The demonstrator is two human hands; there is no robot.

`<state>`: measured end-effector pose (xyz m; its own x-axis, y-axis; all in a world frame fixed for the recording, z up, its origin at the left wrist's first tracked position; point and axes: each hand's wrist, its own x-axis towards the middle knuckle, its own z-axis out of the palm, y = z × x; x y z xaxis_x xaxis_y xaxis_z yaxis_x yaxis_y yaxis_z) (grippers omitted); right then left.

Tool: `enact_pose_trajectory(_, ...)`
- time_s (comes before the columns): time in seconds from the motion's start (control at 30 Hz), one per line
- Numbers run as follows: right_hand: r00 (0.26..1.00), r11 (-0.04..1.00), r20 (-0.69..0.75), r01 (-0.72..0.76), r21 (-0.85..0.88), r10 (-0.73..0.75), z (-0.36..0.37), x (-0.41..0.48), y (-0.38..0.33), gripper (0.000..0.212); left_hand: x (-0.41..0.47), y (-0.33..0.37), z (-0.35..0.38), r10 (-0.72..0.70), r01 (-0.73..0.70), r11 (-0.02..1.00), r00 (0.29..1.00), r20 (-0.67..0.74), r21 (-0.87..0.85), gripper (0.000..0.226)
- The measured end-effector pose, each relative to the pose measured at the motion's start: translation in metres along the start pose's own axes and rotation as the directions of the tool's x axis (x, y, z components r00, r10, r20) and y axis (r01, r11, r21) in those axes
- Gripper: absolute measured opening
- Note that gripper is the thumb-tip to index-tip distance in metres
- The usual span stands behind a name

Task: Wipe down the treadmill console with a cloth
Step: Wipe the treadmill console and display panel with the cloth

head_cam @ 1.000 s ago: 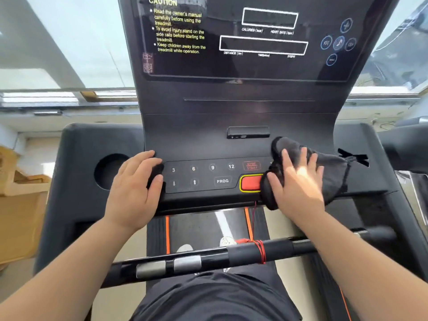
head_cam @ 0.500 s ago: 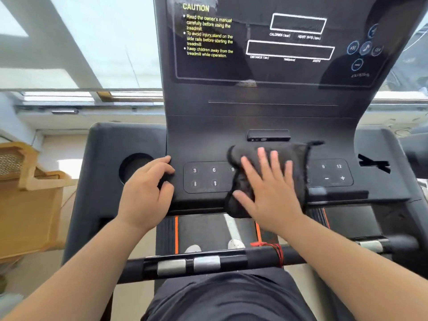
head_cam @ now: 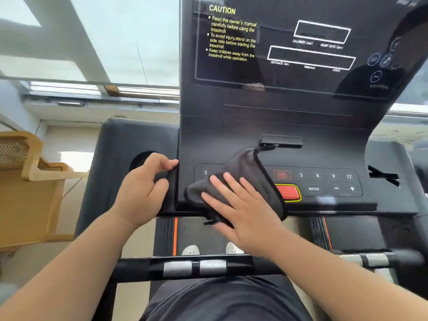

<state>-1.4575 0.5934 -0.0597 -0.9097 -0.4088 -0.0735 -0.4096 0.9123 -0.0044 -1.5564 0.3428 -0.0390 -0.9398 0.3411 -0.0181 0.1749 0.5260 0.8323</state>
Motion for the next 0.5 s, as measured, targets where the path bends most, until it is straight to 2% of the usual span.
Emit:
enact_pose_trajectory(0.07,0.979,0.978,0.003,-0.204,-0.041,0.204,0.003,-0.023,0.021,0.079,0.000,-0.001,0.001,-0.006,0.006,1.000,1.000,-0.010,-0.006,0.029)
enact_pose_trajectory(0.13,0.902,0.899,0.016,-0.428,-0.094,0.432,-0.002,-0.025,0.039,0.086,-0.001,-0.001,0.001,0.006,-0.006,0.999,1.000,0.006,0.039,0.030)
enact_pose_trajectory(0.17,0.870,0.867,0.031,-0.487,-0.105,0.493,-0.005,-0.017,0.043,0.088,-0.002,-0.002,0.001,0.015,-0.016,0.997,1.000,0.016,0.072,0.031)
enact_pose_trajectory(0.23,0.850,0.850,0.041,-0.521,-0.075,0.525,-0.009,0.006,0.038,0.092,-0.003,-0.002,0.002,0.032,-0.034,0.994,0.999,0.019,0.103,0.030)
enact_pose_trajectory(0.33,0.876,0.876,0.020,-0.482,0.003,0.482,-0.009,0.041,0.016,0.092,-0.004,0.001,0.005,-0.015,0.015,1.000,1.000,-0.014,-0.016,0.026)
enact_pose_trajectory(0.43,0.978,0.976,0.021,-0.210,0.062,0.209,-0.008,0.055,-0.005,0.083,-0.005,0.003,0.007,-0.083,0.069,0.980,0.994,-0.066,-0.187,0.025)
enact_pose_trajectory(0.5,0.999,0.997,0.029,-0.022,0.078,0.020,-0.009,0.052,-0.011,0.078,-0.004,0.004,0.007,-0.113,0.081,0.958,0.989,-0.101,-0.275,0.025)
